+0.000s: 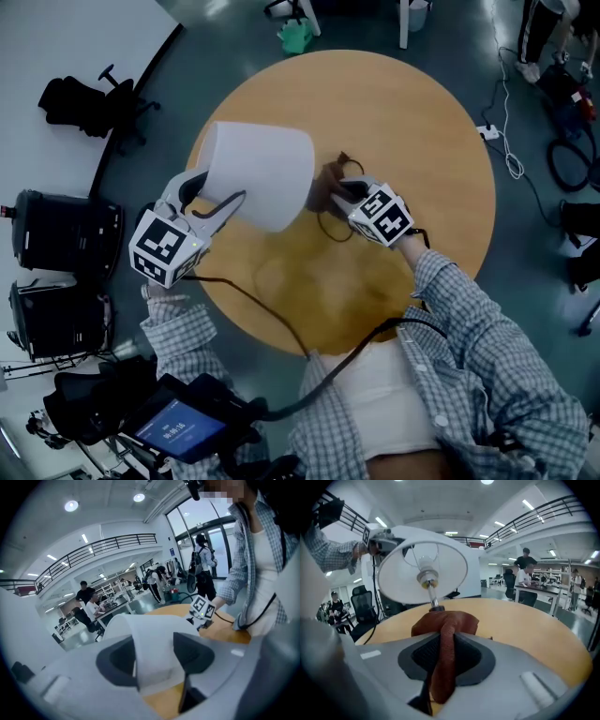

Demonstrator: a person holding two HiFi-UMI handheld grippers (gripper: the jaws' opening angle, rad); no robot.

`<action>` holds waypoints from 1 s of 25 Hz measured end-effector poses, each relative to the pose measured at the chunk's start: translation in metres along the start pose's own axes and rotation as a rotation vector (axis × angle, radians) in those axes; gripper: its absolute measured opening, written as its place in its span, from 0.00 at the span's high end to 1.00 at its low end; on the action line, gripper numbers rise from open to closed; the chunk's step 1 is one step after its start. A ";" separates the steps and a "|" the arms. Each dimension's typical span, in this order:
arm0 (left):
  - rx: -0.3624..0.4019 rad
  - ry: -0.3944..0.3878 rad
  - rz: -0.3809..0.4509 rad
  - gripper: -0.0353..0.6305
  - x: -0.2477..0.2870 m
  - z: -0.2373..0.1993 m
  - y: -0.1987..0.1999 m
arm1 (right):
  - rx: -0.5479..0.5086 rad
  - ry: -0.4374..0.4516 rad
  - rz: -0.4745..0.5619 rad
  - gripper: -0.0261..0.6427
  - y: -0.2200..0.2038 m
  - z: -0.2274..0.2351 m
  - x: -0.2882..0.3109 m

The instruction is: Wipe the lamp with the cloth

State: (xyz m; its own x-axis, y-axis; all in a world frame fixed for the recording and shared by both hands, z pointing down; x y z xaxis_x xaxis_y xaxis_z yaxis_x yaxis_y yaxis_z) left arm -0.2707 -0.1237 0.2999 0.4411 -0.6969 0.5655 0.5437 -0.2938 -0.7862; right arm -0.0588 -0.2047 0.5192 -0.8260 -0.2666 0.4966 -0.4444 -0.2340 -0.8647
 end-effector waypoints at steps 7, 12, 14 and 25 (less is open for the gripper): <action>0.058 -0.028 -0.013 0.59 0.005 0.000 0.010 | 0.143 -0.143 0.045 0.84 -0.033 0.031 -0.070; 0.134 -0.064 -0.033 0.58 0.015 -0.002 0.027 | 0.105 -0.207 -0.143 0.84 -0.074 0.046 -0.121; 0.193 -0.081 -0.038 0.58 0.022 -0.003 0.034 | 0.059 -0.198 -0.231 0.83 -0.091 0.042 -0.132; 0.581 -0.267 -0.123 0.59 0.060 0.037 0.094 | -0.010 -0.142 -0.363 0.83 -0.126 0.009 -0.150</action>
State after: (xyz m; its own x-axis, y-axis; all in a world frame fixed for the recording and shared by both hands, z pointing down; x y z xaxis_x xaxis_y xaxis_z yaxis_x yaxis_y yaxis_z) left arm -0.1666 -0.1692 0.2690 0.4722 -0.4724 0.7443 0.8662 0.0921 -0.4911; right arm 0.1237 -0.1434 0.5543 -0.5584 -0.2947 0.7754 -0.7032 -0.3277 -0.6309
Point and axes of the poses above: the fingertips, and each gripper's own axes: x forward along the fingers, z to its right, y out of its top, the point moved 8 cm from there along -x, backward along the fingers, and after that the axes turned 3 degrees about -x, right-handed, at the moved point
